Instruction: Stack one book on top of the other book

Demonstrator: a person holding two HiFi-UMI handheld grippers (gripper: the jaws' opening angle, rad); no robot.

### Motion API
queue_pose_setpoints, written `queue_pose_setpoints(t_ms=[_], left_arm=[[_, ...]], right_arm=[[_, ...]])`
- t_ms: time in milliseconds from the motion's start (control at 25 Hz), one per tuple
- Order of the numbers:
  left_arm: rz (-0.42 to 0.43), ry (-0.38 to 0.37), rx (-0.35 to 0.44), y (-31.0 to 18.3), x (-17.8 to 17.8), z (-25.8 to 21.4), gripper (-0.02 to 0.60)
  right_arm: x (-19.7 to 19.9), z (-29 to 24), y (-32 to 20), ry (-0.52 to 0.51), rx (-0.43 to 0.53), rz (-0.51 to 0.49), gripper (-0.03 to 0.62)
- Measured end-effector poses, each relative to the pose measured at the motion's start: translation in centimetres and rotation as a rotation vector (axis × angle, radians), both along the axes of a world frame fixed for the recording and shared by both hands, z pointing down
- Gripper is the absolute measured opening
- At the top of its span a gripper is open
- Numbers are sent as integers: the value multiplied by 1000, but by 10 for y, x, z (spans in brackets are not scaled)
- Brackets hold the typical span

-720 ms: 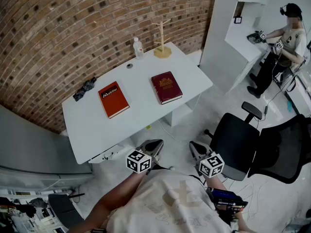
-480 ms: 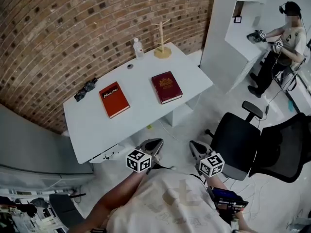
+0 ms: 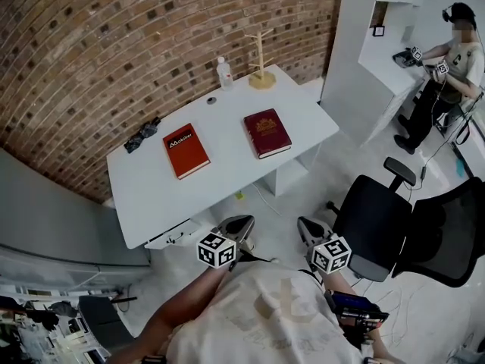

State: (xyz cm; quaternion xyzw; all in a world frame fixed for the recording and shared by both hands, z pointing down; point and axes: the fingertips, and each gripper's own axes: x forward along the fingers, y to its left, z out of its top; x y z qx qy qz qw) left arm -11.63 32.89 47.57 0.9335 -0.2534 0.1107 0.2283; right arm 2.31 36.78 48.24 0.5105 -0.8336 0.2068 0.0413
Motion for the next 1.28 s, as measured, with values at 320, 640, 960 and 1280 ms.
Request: queue_pose_setpoints(t_ms=[320,640,960,1280], left_arm=[[4,9,4,3,8,1,20],[-3,6,1,-8,5,-4,19],[3,12,-44,-39,6,8,20],[24,9,-49,-89,12,9,20]], right_arm=[[10,2,8,5,-10,12,21],[12,-2,-7,5,-20,8,21],[10,-5,-41,9,-42,13,21],[19,-1,-87,2,-59,43,21]])
